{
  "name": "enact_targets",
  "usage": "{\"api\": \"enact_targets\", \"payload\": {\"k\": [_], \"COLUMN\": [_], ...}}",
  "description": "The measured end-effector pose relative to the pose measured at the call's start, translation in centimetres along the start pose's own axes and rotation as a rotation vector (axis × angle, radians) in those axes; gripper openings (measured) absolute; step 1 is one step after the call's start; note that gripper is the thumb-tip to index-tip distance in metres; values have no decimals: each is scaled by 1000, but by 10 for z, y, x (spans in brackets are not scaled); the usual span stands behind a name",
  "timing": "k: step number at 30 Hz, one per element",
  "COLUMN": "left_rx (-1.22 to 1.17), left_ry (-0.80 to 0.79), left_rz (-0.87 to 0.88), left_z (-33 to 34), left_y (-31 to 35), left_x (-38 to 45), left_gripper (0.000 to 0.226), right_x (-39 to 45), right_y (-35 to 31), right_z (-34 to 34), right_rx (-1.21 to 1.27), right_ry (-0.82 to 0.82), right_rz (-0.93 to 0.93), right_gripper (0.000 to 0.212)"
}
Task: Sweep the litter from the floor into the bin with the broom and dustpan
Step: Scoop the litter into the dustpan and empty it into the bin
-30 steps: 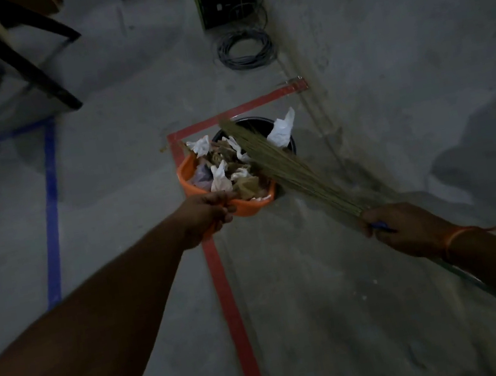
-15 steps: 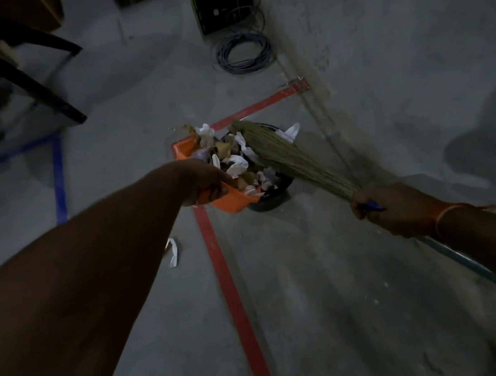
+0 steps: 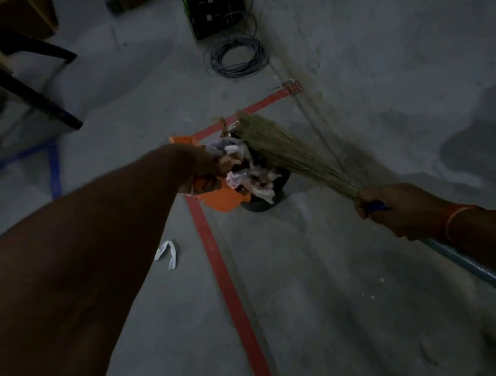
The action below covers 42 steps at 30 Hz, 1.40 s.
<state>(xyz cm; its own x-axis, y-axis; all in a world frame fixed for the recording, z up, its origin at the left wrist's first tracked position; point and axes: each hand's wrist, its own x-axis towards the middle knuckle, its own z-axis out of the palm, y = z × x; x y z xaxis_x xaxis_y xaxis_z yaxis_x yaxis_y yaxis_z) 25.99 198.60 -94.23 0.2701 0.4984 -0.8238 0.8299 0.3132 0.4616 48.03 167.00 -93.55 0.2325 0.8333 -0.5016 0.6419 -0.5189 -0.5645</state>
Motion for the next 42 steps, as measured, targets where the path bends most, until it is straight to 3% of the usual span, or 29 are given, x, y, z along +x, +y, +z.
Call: {"api": "enact_targets", "payload": {"k": [2, 12, 18, 24, 35, 42], "left_rx": [42, -45, -102, -262, -468, -486], "left_ry": [12, 13, -13, 25, 52, 68], "left_rz": [-51, -83, -45, 85, 254, 288], "left_z": [1, -11, -12, -12, 8, 20], "left_y": [-3, -9, -26, -89, -201, -271], "left_x": [-2, -22, -49, -75, -130, -155], "left_gripper": [5, 33, 27, 41, 40, 41], "right_x": [-3, -9, -22, -51, -132, -154], "right_y": [-1, -17, -23, -20, 23, 35], "right_z": [1, 6, 13, 31, 98, 169], "right_rx": [60, 130, 221, 308, 442, 507], "right_ry": [16, 10, 48, 73, 164, 101], "right_rz": [25, 63, 58, 72, 218, 377], "right_gripper": [24, 29, 29, 22, 17, 17]}}
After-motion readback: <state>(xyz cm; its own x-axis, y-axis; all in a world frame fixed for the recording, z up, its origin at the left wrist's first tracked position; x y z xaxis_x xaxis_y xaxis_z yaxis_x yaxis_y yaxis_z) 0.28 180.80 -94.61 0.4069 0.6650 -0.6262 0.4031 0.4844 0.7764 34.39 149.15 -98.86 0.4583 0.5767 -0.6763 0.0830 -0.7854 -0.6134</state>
